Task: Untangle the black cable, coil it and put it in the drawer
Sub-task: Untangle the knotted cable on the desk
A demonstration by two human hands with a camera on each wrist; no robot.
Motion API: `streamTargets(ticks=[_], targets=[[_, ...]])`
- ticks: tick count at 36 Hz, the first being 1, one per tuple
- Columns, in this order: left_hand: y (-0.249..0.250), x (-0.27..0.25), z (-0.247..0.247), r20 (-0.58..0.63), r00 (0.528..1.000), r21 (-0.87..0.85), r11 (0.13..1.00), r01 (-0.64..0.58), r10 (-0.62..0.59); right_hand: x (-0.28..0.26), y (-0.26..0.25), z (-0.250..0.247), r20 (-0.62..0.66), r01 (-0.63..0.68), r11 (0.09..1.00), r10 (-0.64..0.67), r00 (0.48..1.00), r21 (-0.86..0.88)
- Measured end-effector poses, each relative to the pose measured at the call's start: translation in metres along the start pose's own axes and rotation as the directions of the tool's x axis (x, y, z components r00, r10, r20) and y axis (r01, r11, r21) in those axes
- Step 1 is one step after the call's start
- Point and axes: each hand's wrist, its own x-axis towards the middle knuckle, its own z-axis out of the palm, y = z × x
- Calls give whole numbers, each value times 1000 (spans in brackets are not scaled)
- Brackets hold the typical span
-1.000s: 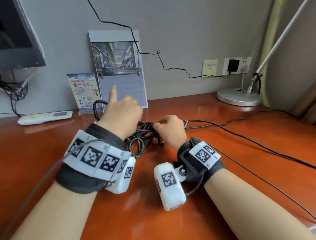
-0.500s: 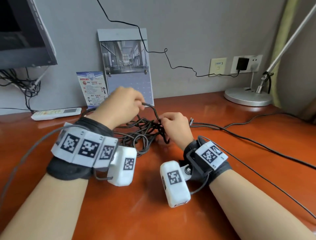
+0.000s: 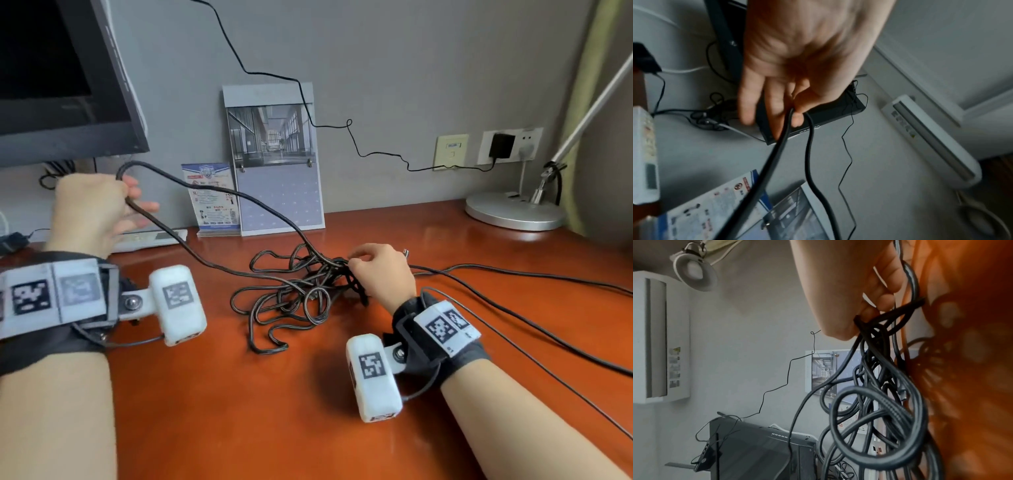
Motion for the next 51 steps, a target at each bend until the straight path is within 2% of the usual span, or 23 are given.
streamTargets(ticks=[2,3,6,7,8,9,10,12,14,16,18,25,27,32,36,39,42,46,48,51], targets=[[-7,2,-3,-35,998,199,979,-39,47,2,2,2,-15,3,999,-3,1000,32],[-9,1,-2,-42,994,329,941,-80,99,2,3,3,-15,4,999,-3,1000,53],[-4,-13,12,-28,945,640,732,-234,327,3,5,5,-17,19,996,-18,1000,82],[2,-23,21,14,899,685,651,-327,437,3,5,5,-22,22,996,-20,1000,83],[10,-37,33,106,832,706,548,-448,544,4,5,6,-28,24,996,-22,999,82],[17,-51,46,230,754,685,448,-574,615,4,5,6,-30,21,996,-19,999,81],[21,-65,59,366,683,614,387,-688,632,4,5,7,-30,20,996,-17,999,84],[22,-86,82,625,584,417,411,-811,518,3,5,7,-31,14,995,-11,999,99],[18,-98,103,806,512,352,457,-817,296,3,5,7,-33,5,992,-1,999,123],[13,-102,125,887,450,369,423,-827,106,2,5,7,-30,-2,989,6,1000,147],[14,-102,141,906,423,390,369,-843,8,2,4,7,-29,-8,985,13,999,173],[9,-105,176,867,421,477,199,-856,-268,1,6,7,-66,-75,955,98,993,286],[7,-106,180,854,424,484,162,-860,-303,-1,4,6,-55,-82,939,107,993,333],[7,-100,184,834,479,527,142,-838,-274,-1,4,3,-96,-68,961,97,991,268],[19,-89,172,801,574,598,177,-782,-170,2,10,-1,-117,-108,964,139,983,242],[30,-76,156,758,647,636,302,-710,-77,4,16,-6,-90,-143,957,170,981,252],[40,-63,140,707,707,603,528,-598,-6,5,17,-9,-59,-161,952,182,981,258],[44,-38,115,533,841,463,800,-381,93,6,18,-9,-41,-163,958,178,983,237],[44,-29,103,438,895,387,880,-275,88,6,18,-10,-37,-154,962,166,985,227],[43,-19,87,300,953,339,931,-139,33,6,16,-13,-22,-150,975,155,988,167]])
